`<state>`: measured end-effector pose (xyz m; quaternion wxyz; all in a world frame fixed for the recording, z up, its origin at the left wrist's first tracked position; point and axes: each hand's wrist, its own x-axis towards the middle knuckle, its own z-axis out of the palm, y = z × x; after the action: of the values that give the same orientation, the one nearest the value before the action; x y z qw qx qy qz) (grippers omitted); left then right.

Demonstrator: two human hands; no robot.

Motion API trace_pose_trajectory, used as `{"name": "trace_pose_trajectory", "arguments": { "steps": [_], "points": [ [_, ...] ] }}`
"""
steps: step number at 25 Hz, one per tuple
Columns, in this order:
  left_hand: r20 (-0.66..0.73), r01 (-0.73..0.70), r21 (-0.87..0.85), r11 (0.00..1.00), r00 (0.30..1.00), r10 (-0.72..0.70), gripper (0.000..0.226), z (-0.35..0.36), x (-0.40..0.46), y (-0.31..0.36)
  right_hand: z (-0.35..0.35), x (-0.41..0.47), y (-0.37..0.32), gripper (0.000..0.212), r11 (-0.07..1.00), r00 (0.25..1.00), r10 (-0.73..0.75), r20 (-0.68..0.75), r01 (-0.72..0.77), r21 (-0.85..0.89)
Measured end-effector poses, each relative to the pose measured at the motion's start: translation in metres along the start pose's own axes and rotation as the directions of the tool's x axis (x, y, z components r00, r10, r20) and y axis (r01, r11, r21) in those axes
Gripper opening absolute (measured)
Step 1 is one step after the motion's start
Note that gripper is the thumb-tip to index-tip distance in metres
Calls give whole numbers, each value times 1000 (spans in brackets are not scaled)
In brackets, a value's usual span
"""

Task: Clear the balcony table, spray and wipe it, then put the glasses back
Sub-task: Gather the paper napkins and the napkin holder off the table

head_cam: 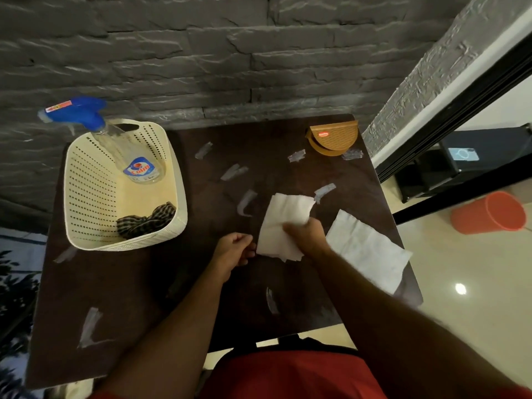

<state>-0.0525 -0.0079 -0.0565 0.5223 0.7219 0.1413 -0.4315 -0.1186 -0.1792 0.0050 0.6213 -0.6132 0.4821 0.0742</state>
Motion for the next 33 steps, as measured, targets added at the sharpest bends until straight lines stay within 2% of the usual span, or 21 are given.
{"name": "trace_pose_trajectory", "arguments": {
  "steps": [2, 6, 7, 9, 11, 12, 15, 18, 22, 28, 29, 33],
  "points": [
    [45, -30, 57, 998, 999, 28, 14, 29, 5, 8, -28, 4, -5, 39, 999, 989, -15, -149, 21, 33],
    [125, -187, 302, 935, 980, 156, 10, 100, 10, 22, -92, 8, -12, 27, 985, 901, -85, -425, 142, 102],
    [118, -226, 395, 891, 974, 195, 14, 119, 10, 25, -107, 8, -11, 25, 983, 882, -71, -466, 140, 115],
    [81, -277, 620, 734, 953, 291, 23, 152, 8, 28, -135, 11, -6, 20, 988, 846, -39, -533, 114, 109],
    [79, -295, 773, 562, 923, 376, 30, 177, 7, 28, -156, 17, 4, 15, 993, 822, -34, -569, 94, 77],
    [85, -291, 809, 511, 918, 388, 33, 186, 7, 26, -162, 19, 8, 12, 994, 820, -42, -571, 92, 59],
    [78, -253, 868, 427, 919, 386, 42, 206, 8, 23, -176, 23, 19, 21, 997, 837, -53, -544, 77, 23],
    [35, -210, 894, 397, 914, 404, 40, 218, 10, 19, -183, 28, 25, 28, 997, 858, -61, -510, 71, 1],
    [-20, -164, 886, 434, 921, 389, 29, 229, 8, 17, -189, 34, 31, 33, 999, 880, -31, -475, 43, 13],
    [56, -241, 846, 475, 927, 370, 15, 228, 7, 24, -198, 35, 34, 34, 998, 894, -5, -448, 34, 55],
    [53, -255, 818, 516, 926, 374, 13, 225, 7, 26, -198, 35, 33, 33, 997, 897, -6, -443, 37, 61],
    [-49, -233, 579, 781, 947, 319, 14, 187, 9, 41, -191, 37, 29, 30, 997, 896, -25, -444, 52, 49]
  ]
}}
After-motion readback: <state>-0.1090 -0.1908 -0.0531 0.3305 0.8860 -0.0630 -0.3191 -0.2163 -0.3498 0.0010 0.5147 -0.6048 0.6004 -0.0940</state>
